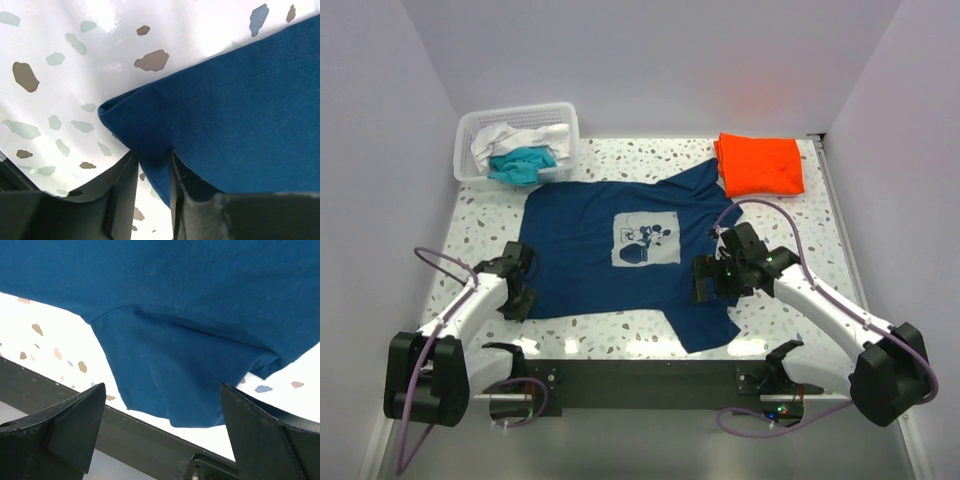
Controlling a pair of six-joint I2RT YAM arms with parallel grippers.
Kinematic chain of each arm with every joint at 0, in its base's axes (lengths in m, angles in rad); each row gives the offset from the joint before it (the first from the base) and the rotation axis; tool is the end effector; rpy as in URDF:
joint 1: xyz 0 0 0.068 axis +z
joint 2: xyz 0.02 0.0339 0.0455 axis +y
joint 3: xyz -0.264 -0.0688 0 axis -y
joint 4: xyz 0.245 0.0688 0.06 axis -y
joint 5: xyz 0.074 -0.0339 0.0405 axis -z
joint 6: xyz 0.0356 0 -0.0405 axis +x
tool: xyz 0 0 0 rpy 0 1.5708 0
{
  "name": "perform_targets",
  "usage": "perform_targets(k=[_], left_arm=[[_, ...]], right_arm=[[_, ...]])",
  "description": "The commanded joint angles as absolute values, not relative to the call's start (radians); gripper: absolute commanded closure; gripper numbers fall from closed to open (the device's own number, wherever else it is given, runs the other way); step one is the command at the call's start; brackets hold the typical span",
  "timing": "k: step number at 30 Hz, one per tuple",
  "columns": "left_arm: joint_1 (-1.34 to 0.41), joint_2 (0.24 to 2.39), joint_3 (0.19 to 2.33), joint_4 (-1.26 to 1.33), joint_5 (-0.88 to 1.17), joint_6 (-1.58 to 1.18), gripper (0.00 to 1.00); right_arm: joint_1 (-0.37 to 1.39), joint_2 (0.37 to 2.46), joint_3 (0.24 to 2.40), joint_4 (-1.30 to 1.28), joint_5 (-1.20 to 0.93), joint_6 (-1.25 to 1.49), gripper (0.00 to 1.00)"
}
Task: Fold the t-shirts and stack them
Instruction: Flatten the tshirt out
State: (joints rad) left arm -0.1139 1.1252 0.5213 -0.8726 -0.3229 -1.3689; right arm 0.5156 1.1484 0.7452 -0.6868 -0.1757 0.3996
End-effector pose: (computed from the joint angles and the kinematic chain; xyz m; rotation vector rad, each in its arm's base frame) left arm 0.1524 -0.0061 0.1547 -1.6875 2.2894 0.2510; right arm 0.1806 0.1095 0.2167 -0.2180 2.7332 0.5135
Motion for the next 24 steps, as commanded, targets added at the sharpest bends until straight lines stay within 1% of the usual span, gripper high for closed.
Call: perform_targets(k=[1,2,3,4,5,8,11,13,15,17,19,21,24], left_arm=[[-0.098,1.155,0.5,-0.79,-0.385,-1.388,0.7],[-0.098,1.158,0.5,-0.782,-0.387,-1.379,0.74],[-0.095,1.163,0.499,-0.773,-0.393,-1.374,0.85],[-0.094,1.164,0.497,-0.764,-0.394,-1.368,0.94],[-0.092,1.169,0.497,-0.758,-0.394,-1.361,1.0],[-0.091,1.166,0.502,-0.762,-0.396,-1.351,1.0],[-0.092,1.14,0.5,-0.768,-0.403,-1.339,1.0],[-0.091,1.121,0.489,-0.765,-0.406,-1.335,1.0],[-0.091,1.098,0.476,-0.762,-0.4,-1.327,1.0],[-0.092,1.086,0.472,-0.762,-0.397,-1.319,1.0],[-0.092,1.083,0.472,-0.765,-0.391,-1.313,1.0],[-0.091,1.077,0.472,-0.768,-0.387,-1.304,1.0],[-0.091,1.068,0.469,-0.767,-0.385,-1.295,1.0]], right_arm=[[0.512,1.102,0.741,-0.721,-0.175,0.338,0.01],[0.514,1.097,0.742,-0.729,-0.173,0.333,0.01],[0.52,1.095,0.742,-0.732,-0.176,0.331,0.01],[0.531,1.095,0.744,-0.717,-0.173,0.359,0.01],[0.547,1.106,0.75,-0.709,-0.157,0.377,0.01],[0.751,1.147,0.767,-0.686,-0.083,0.41,0.01],[0.848,1.167,0.767,-0.73,0.017,0.433,0.01],[0.868,1.161,0.732,-0.756,0.077,0.475,0.01],[0.897,1.146,0.675,-0.752,0.074,0.515,0.04],[0.928,1.138,0.643,-0.736,0.063,0.577,0.1],[0.946,1.129,0.618,-0.738,0.09,0.624,0.12],[0.963,1.124,0.606,-0.739,0.109,0.646,0.16],[0.972,1.13,0.583,-0.718,0.106,0.67,0.2]])
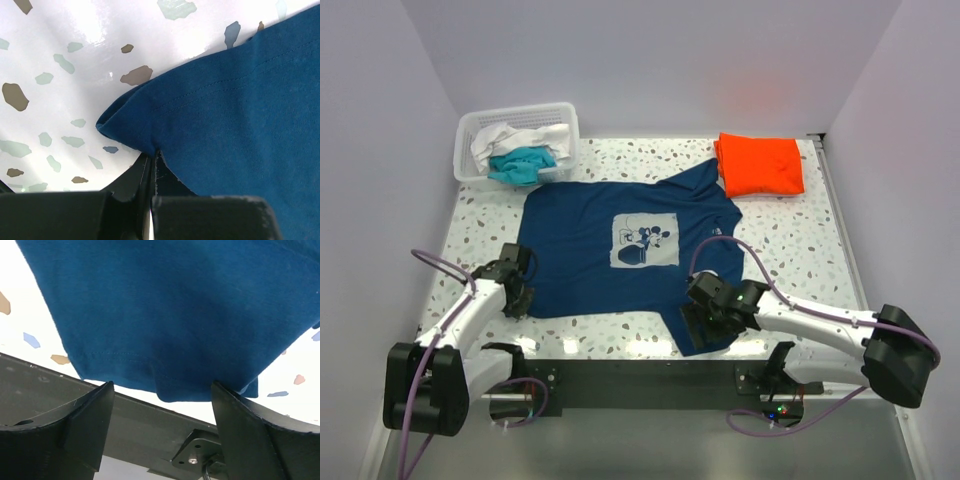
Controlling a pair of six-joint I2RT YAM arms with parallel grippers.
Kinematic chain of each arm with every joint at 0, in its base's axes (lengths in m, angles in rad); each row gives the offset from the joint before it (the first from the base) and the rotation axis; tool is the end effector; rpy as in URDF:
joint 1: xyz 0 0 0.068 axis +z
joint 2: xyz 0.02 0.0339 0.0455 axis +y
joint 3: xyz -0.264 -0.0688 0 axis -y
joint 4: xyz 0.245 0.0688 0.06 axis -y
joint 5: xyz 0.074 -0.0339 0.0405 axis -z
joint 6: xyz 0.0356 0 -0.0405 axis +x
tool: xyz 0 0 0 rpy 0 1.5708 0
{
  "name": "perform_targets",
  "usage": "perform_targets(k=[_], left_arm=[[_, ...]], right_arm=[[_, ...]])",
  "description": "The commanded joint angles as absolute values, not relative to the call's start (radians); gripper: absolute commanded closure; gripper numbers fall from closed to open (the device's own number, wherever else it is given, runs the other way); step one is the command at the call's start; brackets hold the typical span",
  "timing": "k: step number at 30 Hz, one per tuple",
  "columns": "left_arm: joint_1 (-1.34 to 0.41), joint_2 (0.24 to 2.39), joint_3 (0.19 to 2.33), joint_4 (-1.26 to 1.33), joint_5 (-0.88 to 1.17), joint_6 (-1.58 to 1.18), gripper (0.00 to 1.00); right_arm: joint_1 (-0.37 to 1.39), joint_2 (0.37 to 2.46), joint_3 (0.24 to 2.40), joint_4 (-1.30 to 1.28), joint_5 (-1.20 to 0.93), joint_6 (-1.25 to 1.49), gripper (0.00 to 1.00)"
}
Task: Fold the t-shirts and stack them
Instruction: Flatten the tshirt out
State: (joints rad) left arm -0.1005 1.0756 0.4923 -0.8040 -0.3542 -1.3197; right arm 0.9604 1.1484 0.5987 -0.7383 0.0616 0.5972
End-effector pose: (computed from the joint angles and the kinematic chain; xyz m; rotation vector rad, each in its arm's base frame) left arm 0.1522 -0.0029 0.1553 -1.6208 2.2415 0.2095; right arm 0.1065 0.1484 0.1723 -0.5093 2.8436 0.2255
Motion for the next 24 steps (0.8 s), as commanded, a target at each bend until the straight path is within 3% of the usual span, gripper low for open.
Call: perform_targets(k=[1,7,10,17,24], left_arm=[[-0.092,1.065,0.469,-0.772,-0.385,-1.295,1.0],[-0.092,1.032,0.459,-0.769,-0.383,-1.282,1.0],[-0.092,1.023,0.456,-0.765,-0.377,-1.273,1.0],[-0.092,1.011,0.459,-0.758,-0.39,-1.247,1.0],[-0.092,0.945,0.595,-0.815,-0.46,-1.195,1.0]], right_arm=[[0.976,1.135,0.58,-0.719,0.115,0.687,0.21],[0.991,1.167,0.551,-0.738,0.209,0.793,0.34],[1.009,1.169,0.532,-0.756,0.244,0.854,0.47],[1.075,1.186,0.534,-0.796,0.297,0.968,1.0],[1.052,1.088,0.8,-0.925,0.512,0.887,1.0]])
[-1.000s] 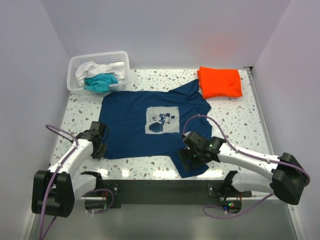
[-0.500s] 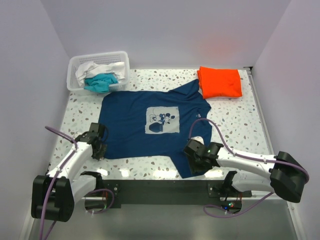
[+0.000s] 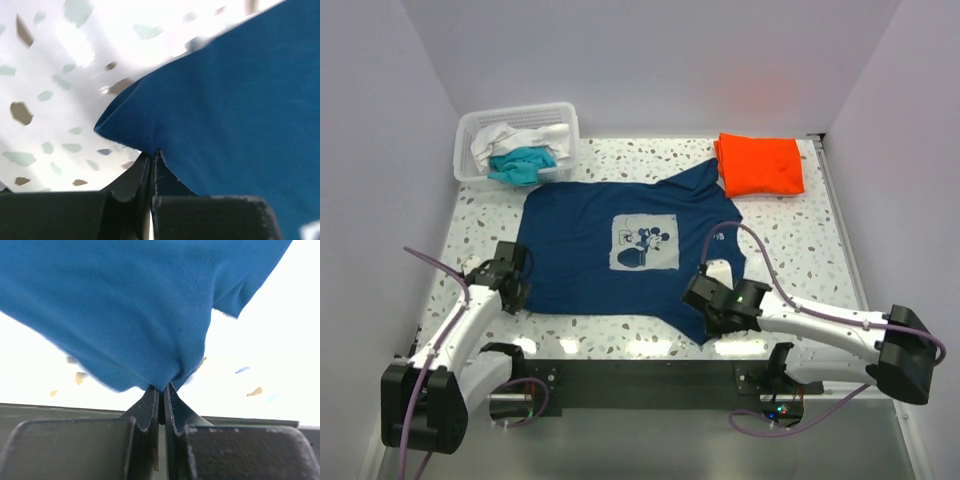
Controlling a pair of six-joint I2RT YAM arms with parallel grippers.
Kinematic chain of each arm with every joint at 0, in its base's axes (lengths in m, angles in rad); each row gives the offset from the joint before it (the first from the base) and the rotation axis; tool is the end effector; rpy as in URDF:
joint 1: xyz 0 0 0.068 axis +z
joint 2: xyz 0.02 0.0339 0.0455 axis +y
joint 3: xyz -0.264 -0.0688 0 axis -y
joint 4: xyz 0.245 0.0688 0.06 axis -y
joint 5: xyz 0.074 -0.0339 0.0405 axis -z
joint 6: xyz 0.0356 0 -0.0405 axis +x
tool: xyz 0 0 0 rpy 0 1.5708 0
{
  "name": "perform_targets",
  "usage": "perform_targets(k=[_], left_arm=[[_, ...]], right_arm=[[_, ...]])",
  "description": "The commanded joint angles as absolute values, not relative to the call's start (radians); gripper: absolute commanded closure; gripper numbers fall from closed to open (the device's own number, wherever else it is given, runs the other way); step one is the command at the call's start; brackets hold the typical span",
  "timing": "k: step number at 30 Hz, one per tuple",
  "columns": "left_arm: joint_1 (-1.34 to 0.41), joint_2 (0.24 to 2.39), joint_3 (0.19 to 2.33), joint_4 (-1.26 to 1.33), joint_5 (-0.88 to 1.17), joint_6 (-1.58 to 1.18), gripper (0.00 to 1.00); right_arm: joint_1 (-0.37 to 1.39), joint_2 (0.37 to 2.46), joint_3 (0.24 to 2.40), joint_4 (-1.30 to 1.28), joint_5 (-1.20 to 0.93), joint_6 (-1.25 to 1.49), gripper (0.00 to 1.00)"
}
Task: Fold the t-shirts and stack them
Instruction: Flatten the tshirt out
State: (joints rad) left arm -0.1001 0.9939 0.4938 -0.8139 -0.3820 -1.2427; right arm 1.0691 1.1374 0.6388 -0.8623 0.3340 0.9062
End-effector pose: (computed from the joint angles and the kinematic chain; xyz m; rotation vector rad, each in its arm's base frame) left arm 0.1475 -0.0015 0.1664 -1.5163 2.2343 0.1919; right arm 0.0946 0.1482 0.1834 -0.1750 2.7437 -0.0135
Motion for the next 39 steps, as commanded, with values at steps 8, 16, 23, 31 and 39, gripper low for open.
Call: perform_targets(k=[8,16,23,31,39], left_arm=[[-0.092,0.94,0.852,-0.688,-0.423,-1.102,1.0],[-0.094,1.019,1.219,-0.692,-0.422,-1.04,1.0],[-0.094,0.966,1.5,-0.647,-0.364,-0.944,1.0],[-0.094,0.93,1.791,-0.666,-0.223,-0.861,1.0],[-0.092,0.897,2.054,-0.729,-0.101,-0.827,1.0]], right_arm=[[0.714,1.074,1.092,-0.749,0.529,0.549,1.0],[0.66,1.138,1.572,-0.704,0.66,0.349,1.0],[0.66,1.114,1.854,-0.701,0.632,0.195,1.0],[0.658,1.089,2.183,-0.819,0.336,0.107,1.0],[0.658,0.967,2.267,-0.83,0.12,0.124,1.0]])
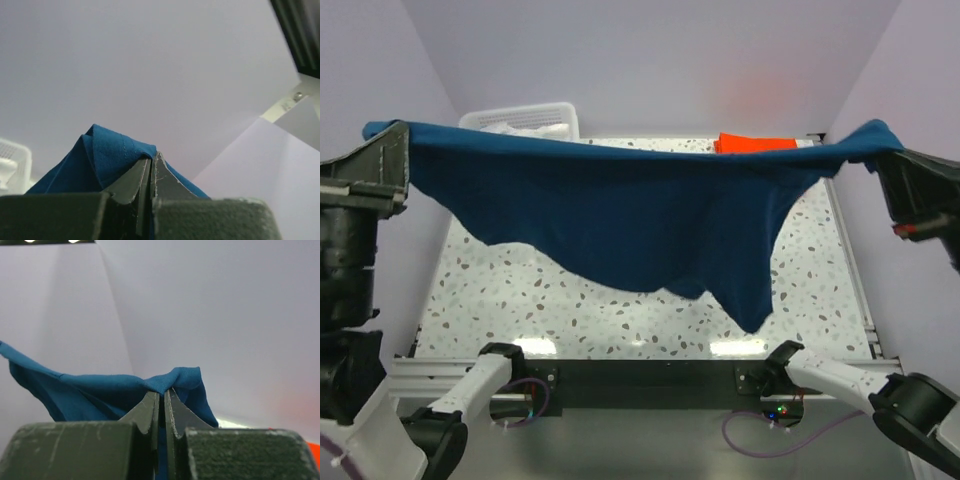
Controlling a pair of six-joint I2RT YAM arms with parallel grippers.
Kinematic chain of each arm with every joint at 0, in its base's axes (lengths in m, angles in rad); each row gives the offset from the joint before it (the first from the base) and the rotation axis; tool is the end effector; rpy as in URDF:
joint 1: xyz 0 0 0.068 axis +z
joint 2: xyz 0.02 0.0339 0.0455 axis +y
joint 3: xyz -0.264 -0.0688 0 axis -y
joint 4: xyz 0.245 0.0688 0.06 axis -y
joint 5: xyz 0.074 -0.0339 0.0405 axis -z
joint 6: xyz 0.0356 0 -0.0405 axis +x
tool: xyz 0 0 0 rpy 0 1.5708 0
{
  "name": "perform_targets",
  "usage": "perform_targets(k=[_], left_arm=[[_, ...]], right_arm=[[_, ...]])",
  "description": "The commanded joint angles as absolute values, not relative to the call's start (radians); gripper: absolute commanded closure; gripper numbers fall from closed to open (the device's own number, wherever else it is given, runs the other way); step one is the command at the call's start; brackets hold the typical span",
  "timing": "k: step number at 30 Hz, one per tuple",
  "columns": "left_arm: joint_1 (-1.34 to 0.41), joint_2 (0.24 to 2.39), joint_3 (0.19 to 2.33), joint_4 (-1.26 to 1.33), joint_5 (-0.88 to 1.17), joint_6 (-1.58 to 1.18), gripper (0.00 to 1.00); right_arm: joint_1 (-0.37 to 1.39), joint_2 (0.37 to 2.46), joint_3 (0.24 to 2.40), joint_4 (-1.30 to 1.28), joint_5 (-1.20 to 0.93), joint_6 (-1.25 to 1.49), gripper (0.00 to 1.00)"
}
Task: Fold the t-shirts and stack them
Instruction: Flatten the tshirt out
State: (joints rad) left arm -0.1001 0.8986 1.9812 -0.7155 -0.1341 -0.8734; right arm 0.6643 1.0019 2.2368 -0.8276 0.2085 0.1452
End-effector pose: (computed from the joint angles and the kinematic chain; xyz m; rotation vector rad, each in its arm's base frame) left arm 0.0199 0.0028 0.6038 -0.5785 1.1001 -0.7690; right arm 0.0060 -0.0047 0.6301 -0.1212 1.1868 0.5921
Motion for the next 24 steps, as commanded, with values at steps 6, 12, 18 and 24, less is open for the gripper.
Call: perform_targets(k=[6,12,18,24], left_arm=[[-0.087,0.87,2.083,-0.746,-0.109,-0.822,1.0],[-0.086,0.874,1.893,-0.706,-0.164,-0.818,1.0],[-0.086,0.957,1.504,-0.615,-0.281,-0.776,1.0],[-0.086,1.189,1.18,-0.444,-0.428,-0.824,0.92]], right_arm=[[0.66,0.94,2.276,-0.844,0.109,0.118,1.0],[0.658,0.963,2.168,-0.821,0.221,0.074,1.0],[0.66,1.074,1.867,-0.712,0.622,0.006,1.0],[0.6,1.332,1.577,-0.555,0.668,-0.008,1.0]])
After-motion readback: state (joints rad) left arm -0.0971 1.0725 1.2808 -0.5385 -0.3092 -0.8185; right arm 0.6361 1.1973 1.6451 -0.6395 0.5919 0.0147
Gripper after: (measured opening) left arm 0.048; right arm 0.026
